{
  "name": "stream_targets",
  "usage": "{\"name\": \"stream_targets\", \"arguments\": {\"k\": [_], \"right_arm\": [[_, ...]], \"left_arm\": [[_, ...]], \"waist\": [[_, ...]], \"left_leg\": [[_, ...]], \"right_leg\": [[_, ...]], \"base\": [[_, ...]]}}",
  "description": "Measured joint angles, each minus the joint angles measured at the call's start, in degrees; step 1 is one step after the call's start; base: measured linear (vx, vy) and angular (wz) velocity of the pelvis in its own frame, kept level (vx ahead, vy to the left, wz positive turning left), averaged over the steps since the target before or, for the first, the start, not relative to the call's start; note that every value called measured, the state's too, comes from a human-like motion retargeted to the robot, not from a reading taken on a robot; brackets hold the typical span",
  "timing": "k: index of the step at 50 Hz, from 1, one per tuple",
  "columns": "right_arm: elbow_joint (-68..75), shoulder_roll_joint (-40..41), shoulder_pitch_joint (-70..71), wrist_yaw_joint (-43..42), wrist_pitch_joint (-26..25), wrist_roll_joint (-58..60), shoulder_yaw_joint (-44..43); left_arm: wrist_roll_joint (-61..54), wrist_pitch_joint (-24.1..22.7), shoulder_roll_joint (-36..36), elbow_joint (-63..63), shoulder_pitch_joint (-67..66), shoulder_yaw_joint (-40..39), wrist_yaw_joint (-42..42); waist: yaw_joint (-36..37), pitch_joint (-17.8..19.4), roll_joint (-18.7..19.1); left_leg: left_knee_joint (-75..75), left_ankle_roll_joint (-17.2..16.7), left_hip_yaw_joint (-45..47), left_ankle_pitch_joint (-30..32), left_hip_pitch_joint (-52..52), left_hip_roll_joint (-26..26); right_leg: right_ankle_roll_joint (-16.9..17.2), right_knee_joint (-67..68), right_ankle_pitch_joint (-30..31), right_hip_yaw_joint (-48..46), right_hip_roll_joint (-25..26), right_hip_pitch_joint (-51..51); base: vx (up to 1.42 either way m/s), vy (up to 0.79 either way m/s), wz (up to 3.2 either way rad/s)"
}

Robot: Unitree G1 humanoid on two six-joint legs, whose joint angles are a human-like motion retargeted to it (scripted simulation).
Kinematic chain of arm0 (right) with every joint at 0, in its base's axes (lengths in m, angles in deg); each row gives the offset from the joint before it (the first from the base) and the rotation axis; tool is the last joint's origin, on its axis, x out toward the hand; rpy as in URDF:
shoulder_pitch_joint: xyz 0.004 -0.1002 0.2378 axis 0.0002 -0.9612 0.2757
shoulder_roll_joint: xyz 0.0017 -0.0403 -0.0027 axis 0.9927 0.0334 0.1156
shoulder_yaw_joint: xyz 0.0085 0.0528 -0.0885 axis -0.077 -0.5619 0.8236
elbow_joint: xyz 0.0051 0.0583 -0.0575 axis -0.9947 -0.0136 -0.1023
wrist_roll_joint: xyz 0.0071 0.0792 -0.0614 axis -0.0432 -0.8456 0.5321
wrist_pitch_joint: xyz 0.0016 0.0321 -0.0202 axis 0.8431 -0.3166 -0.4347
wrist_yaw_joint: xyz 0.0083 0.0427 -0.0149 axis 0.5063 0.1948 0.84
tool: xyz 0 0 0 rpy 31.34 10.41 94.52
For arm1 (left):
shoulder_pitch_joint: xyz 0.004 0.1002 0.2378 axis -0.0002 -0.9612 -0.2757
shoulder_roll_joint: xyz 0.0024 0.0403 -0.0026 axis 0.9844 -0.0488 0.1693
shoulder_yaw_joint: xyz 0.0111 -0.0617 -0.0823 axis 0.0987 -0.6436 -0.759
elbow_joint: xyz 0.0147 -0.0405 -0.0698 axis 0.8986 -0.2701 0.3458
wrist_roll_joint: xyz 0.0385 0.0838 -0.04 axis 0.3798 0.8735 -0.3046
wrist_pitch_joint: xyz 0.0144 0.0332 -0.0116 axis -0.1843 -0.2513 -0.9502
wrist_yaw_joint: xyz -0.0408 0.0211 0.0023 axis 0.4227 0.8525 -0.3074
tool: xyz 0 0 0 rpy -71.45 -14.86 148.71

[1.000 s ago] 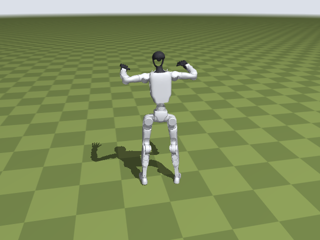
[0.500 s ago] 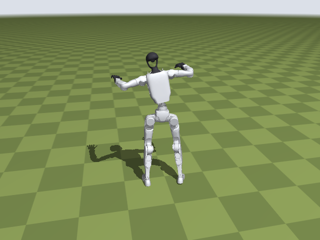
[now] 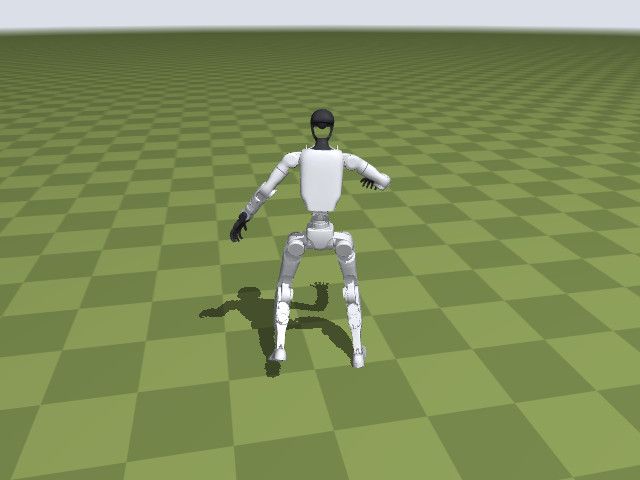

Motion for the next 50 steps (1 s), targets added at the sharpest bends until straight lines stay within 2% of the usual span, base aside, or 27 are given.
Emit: {"name": "stream_targets", "arguments": {"k": [3,5,6,9,12,15,17,19,21,23,25,27,31,34,35,38,40,42,45,47,48,50], "right_arm": [[9.38,6.86,4.74,1.01,-2.49,-0.09,3.82],[15.64,12.0,6.29,0.63,-3.78,-2.5,4.24],[19.06,14.44,6.58,-0.23,-4.23,-4.8,3.97],[31.04,20.69,6.88,-4.06,-4.97,-13.49,3.64],[45.36,24.82,6.44,-7.38,-5.46,-19.4,5.46],[56.39,27.3,4.46,-6.95,-6.76,-16.58,10.67],[58.19,28.3,2.03,-4.55,-7.11,-13.04,14.53],[57.01,29.3,-0.16,-2.5,-6.75,-12.16,17.4],[54.28,30.51,-1.78,-2.03,-6.29,-14.78,19.2],[50.72,31.71,-2.59,-2.83,-5.93,-18.61,19.65],[46.77,32.3,-2.94,-3.36,-5.58,-20.06,19.1],[42.84,31.61,-2.75,-3.18,-5.08,-17.73,19.13],[35.17,26.36,2.03,-2.91,-5.29,-9.87,20.26],[30.73,21.35,8.67,-3.74,-4.76,-7.92,21.91],[29.8,20.04,11.15,-4.18,-4.44,-8.12,22.5],[29.19,17.9,19.79,-5.73,-3.91,-9.22,25.01],[29.42,17.94,25.47,-6.56,-3.64,-9.27,26.58],[30.89,19.09,32.17,-6.85,-3.4,-9.34,29.36],[35.79,21.99,42.19,-6.93,-3.69,-11.66,34.11],[41.07,24.06,46.54,-7.28,-4.69,-13.84,34.4],[44.25,25.28,48.09,-7.64,-5.3,-14.83,33.38],[50.84,28.25,50.13,-9.47,-6.17,-17.04,28.79]], "left_arm": [[-0.42,1.88,-8.14,-10.02,0.71,3.97,1.07],[1.72,1.88,-11.39,-12.44,0.63,6.69,1.13],[3.12,1.43,-11.92,-11.98,0.81,8.07,0.64],[6.2,-0.53,-11.37,-9.16,2.87,11.72,-1.46],[6.83,-2.47,-8.67,-6.43,7.71,13.86,-2.9],[6.73,-3.59,-5.41,-4.35,13.82,15.46,-2.75],[7.26,-4.09,-2.93,-2.62,18.03,17.37,-1.8],[7.49,-4.29,-0.15,-1.18,22.59,20.5,-1.09],[6.55,-3.66,2.52,-1.05,27.52,24.91,-1.19],[4.14,-2.38,4.42,-3.6,33.6,30.19,-2.16],[1.82,-0.91,4.6,-8.81,39.59,34.29,-3.37],[1.48,1.21,3.26,-14.64,43.39,34.72,-4.16],[0.55,5.78,0.12,-21.82,47.95,31.37,-6.28],[-3.1,4.99,-1.7,-20.45,46.53,29.81,-8.25],[-4.49,3.97,-2.17,-19.27,45.38,29.74,-8.57],[-7.96,0.45,-3.56,-14.24,39.77,28.88,-8.79],[-8.24,-0.41,-4.98,-11.29,35.44,27.07,-8.45],[-8.39,-0.31,-7.92,-9.0,30.18,23.59,-8.15],[-11.79,0.46,-15.37,-7.29,22.88,20.16,-8.44],[-13.5,0.61,-20.92,-7.83,20.81,21.58,-7.35],[-12.94,0.46,-23.31,-8.23,20.41,22.81,-6.17],[-8.75,-0.55,-26.47,-8.29,20.31,25.18,-3.65]], "waist": [[-1.43,-0.39,2.86],[-1.63,-0.43,3.08],[-1.21,-0.36,2.75],[1.77,-0.36,1.16],[7.44,-0.72,-1.47],[14.32,-0.65,-4.5],[17.74,-0.08,-6.87],[19.91,1.37,-9.36],[21.01,3.65,-12.2],[21.21,6.28,-15.54],[20.18,8.65,-17.57],[17.8,9.49,-17.09],[13.08,9.72,-12.64],[10.23,9.72,-7.72],[9.53,9.72,-6.08],[6.75,9.72,-0.84],[4.19,9.72,2.77],[0.45,9.72,6.74],[-5.63,9.72,13.87],[-7.66,9.72,18.53],[-8.04,9.72,20.41],[-7.99,9.72,22.5]], "left_leg": [[8.42,-1.38,-2.33,4.32,-2.99,-3.43],[10.89,-3.59,-3.04,3.24,-5.07,-6.8],[10.78,-3.78,-1.92,2.28,-6.4,-6.77],[6.99,-3.09,2.77,-3.06,-10.42,-4.06],[-4.49,-2.84,5.91,-8.23,-13.2,-1.37],[-15.49,-4.83,-0.13,-4.34,-13.65,-3.7],[-14.31,-6.66,-6.11,-6.54,-12.63,-6.9],[-13.0,-7.27,-8.01,-10.49,-10.76,-8.83],[-11.51,-5.38,-8.54,-12.94,-9.31,-10.88],[-10.02,-2.98,-9.49,-14.31,-8.72,-13.73],[-8.84,-1.87,-11.5,-15.64,-7.98,-15.64],[-7.75,-2.36,-14.16,-17.22,-7.23,-14.9],[-7.49,-3.99,-17.15,-19.4,-6.5,-10.6],[-8.91,-4.19,-16.31,-20.04,-6.25,-7.25],[-9.59,-4.13,-15.37,-20.12,-5.96,-6.25],[-11.92,-3.85,-11.66,-20.22,-4.25,-4.06],[-12.47,-3.16,-8.58,-19.82,-3.14,-2.53],[-9.65,-1.69,-4.61,-17.82,-3.91,-1.02],[-0.37,1.49,0.11,-11.13,-9.15,0.75],[5.78,3.18,2.45,-3.85,-13.12,1.23],[8.29,3.36,3.07,-0.58,-14.73,0.58],[11.94,1.8,3.1,1.59,-17.53,-3.67]], "right_leg": [[-1.73,1.83,-1.75,2.47,-0.62,1.75],[-1.77,1.58,-2.0,4.11,-2.36,3.3],[-1.34,0.79,-1.6,4.53,-3.44,4.21],[0.95,-2.82,0.62,5.09,-6.58,7.07],[3.62,-6.48,3.45,5.11,-9.23,9.83],[4.02,-7.43,4.92,4.72,-11.21,12.47],[2.38,-4.78,4.99,3.91,-12.54,13.43],[-1.35,1.97,5.72,3.96,-13.35,12.73],[-6.43,12.62,8.43,5.43,-13.98,9.58],[-10.24,24.02,14.38,7.91,-14.41,4.38],[-10.96,32.47,19.75,10.51,-11.74,0.43],[-10.08,37.56,15.31,10.16,-6.94,-2.36],[-12.86,40.74,3.55,0.37,-7.27,-13.19],[-11.58,34.7,0.32,-2.66,-5.99,-23.97],[-10.78,30.75,0.44,-2.96,-5.26,-27.43],[-6.41,12.79,11.83,0.21,-1.34,-32.81],[-3.35,10.82,12.77,4.71,1.21,-33.36],[-1.59,11.0,8.84,5.99,2.09,-32.4],[-4.4,9.93,7.12,6.24,3.13,-32.35],[-5.87,8.9,6.98,7.09,4.12,-32.01],[-6.49,8.24,6.87,7.73,4.55,-31.55],[-7.21,6.82,6.69,9.73,4.71,-30.33]], "base": [[0.46,0.15,-0.81],[0.44,0.22,-0.63],[0.42,0.23,-0.43],[0.42,0.25,-0.22],[0.44,0.27,-0.06],[0.49,0.3,0.01],[0.53,0.32,0.32],[0.54,0.3,0.62],[0.51,0.24,0.84],[0.48,0.17,1.07],[0.48,0.08,1.31],[0.48,-0.01,1.3],[0.44,-0.06,0.69],[0.42,-0.08,-0.14],[0.47,-0.08,-0.5],[0.57,-0.07,-0.53],[0.68,-0.03,-0.42],[0.71,0.02,-0.43],[0.69,0.1,-0.58],[0.7,0.17,-0.86],[0.71,0.22,-1.08],[0.72,0.27,-1.17]]}}
